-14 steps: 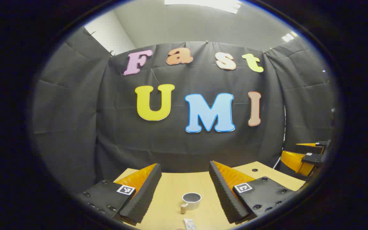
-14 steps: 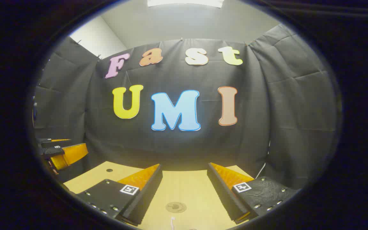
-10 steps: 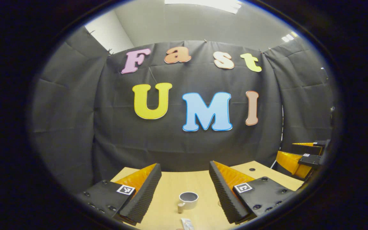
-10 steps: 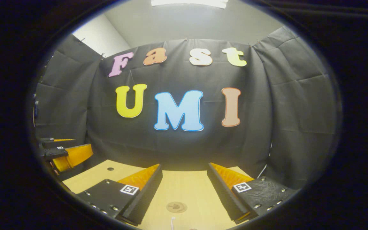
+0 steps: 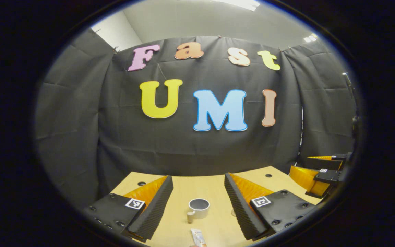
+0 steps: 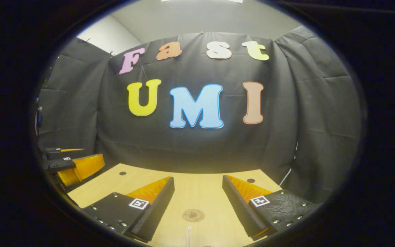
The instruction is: Put the toothbrush and toothpaste on the desktop into the cup, then pick up the cup and place it on the coaster on the desktop.
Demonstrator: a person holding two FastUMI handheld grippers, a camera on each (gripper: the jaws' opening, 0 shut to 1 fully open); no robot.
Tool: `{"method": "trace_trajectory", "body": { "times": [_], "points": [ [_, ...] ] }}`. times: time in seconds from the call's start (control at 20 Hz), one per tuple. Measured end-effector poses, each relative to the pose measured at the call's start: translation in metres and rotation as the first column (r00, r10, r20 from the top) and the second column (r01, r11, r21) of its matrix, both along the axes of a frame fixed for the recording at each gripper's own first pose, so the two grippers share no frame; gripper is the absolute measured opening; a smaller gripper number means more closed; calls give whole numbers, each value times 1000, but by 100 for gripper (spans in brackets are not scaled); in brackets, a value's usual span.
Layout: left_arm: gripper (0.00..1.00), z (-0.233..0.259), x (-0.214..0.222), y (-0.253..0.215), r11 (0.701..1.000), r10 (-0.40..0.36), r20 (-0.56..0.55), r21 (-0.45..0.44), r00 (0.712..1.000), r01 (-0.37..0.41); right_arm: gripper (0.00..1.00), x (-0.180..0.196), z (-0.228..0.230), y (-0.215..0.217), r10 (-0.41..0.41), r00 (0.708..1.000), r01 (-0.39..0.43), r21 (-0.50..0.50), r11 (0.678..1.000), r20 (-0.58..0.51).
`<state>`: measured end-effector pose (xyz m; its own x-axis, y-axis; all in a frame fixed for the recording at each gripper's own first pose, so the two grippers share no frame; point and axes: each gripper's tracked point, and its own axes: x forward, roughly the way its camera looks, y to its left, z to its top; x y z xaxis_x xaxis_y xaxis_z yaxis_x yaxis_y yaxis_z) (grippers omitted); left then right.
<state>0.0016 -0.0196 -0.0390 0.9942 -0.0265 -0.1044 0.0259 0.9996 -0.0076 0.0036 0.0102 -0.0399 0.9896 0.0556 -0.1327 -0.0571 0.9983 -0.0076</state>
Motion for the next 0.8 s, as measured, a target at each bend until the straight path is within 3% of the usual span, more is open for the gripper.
{"method": "trace_trajectory", "body": {
  "times": [0.35,0.8],
  "points": [
    [96,-62,1,-15,999,-44,-139,3,989,45,92,0,-70,4,21,978,-19,11,1000,-206],
    [99,-169,-13,-25,995,-92,-371,-11,924,95,92,-15,-165,8,42,889,-27,39,999,-456]
  ]
}}
